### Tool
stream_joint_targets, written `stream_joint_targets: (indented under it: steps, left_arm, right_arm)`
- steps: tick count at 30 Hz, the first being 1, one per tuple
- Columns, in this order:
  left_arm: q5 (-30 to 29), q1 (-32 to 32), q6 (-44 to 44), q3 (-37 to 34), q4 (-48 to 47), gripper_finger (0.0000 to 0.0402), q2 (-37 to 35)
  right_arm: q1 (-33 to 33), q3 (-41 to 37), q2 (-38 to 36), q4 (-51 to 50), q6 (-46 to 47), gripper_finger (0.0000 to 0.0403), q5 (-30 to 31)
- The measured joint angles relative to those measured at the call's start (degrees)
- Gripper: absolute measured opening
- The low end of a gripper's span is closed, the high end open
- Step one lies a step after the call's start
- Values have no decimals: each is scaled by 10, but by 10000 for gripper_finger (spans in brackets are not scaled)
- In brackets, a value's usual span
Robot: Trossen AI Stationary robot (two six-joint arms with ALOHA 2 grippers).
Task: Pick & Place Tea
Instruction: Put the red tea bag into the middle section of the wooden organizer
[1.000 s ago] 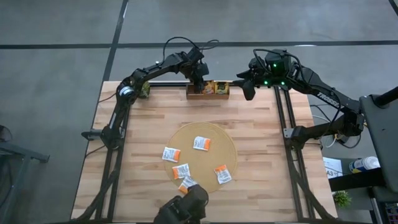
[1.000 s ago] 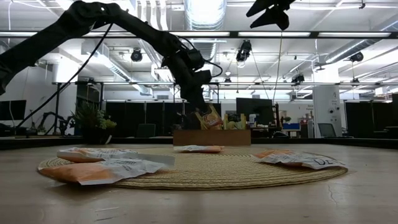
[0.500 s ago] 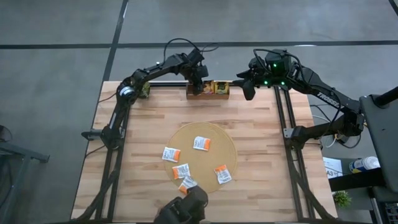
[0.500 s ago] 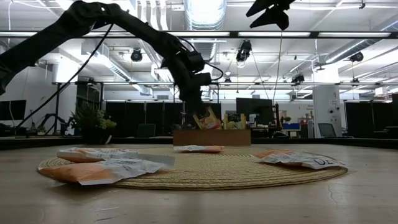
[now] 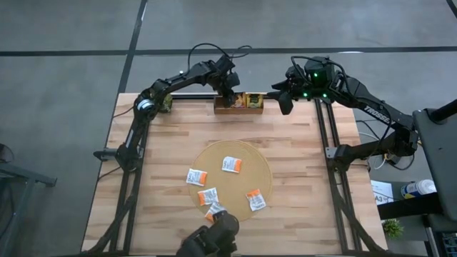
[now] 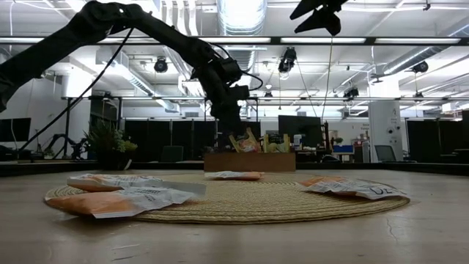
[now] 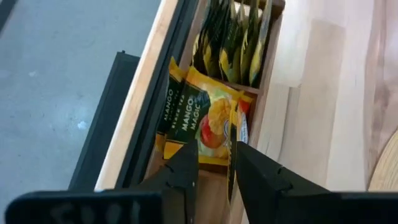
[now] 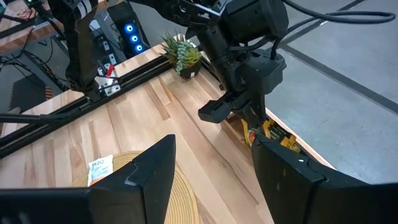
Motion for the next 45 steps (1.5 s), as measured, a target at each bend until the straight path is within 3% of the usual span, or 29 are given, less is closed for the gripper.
stream_joint_targets:
  steps: [14,26,30,35,45]
  left_arm:
    - [-26,9,-23,34,-91,96,-6]
    - [-44,10,-45,18,-113,50,-33]
    - [-44,11,-45,-15,-109,10,-43]
    - [-44,11,-66,-86,-76,1,-60]
    - [-49,9,-183,-275,141,0,-160]
  right_arm:
    - [0,0,0,0,-17,206,0]
    - [0,-8,0,-2,-17,206,0]
    - [0,-11,0,-2,-21,206,0]
    - [0,-17,0,-3,-32,206,0]
    - [0,-39,0,-1,-30,206,0]
